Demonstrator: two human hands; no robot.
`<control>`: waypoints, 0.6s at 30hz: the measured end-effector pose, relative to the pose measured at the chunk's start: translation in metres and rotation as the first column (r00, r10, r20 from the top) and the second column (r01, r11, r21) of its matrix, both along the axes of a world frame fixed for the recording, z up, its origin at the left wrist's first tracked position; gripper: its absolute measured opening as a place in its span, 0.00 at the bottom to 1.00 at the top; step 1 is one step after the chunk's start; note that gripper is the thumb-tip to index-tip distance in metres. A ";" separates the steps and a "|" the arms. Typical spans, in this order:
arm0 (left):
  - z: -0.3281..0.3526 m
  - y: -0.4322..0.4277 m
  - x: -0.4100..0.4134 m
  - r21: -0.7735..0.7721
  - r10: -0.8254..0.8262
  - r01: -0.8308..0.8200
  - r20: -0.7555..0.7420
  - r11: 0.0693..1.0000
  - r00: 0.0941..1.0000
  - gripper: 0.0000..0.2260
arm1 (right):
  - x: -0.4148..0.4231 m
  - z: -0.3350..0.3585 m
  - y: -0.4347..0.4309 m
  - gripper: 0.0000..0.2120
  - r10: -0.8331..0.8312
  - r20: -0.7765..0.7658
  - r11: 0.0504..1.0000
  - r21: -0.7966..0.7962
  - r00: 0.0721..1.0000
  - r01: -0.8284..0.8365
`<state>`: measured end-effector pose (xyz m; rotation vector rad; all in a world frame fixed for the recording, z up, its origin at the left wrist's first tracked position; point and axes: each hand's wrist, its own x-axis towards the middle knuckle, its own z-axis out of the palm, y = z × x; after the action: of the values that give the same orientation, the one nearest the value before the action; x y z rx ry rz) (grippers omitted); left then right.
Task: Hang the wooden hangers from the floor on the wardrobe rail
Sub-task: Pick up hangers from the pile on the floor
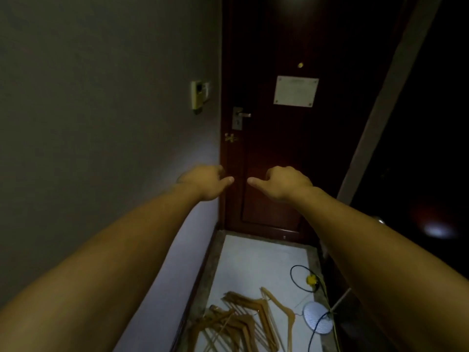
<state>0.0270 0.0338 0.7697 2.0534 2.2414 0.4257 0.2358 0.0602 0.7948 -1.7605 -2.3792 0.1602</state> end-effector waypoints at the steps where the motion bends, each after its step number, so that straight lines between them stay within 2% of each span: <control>1: -0.008 0.000 -0.012 -0.014 0.016 -0.016 0.006 1.000 1.000 0.27 | -0.012 -0.006 0.003 0.33 0.013 0.007 1.000 -0.011 1.000 -0.013; 10: -0.097 0.019 -0.049 -0.164 0.104 -0.101 0.011 0.981 0.995 0.28 | -0.066 -0.085 0.035 0.34 0.124 0.012 0.972 -0.203 0.992 -0.119; 15: -0.159 0.036 -0.030 -0.327 0.116 -0.110 -0.001 0.938 0.993 0.29 | -0.072 -0.156 0.059 0.38 0.168 0.012 0.905 -0.398 0.986 -0.150; 18: -0.193 0.045 -0.019 -0.382 0.181 -0.161 0.017 0.910 0.983 0.27 | -0.067 -0.198 0.076 0.38 0.219 0.003 0.862 -0.469 0.976 -0.192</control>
<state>0.0075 0.0792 0.5766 1.6428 2.2643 0.0422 0.1688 0.1359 0.5970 -1.6885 -2.7371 0.7860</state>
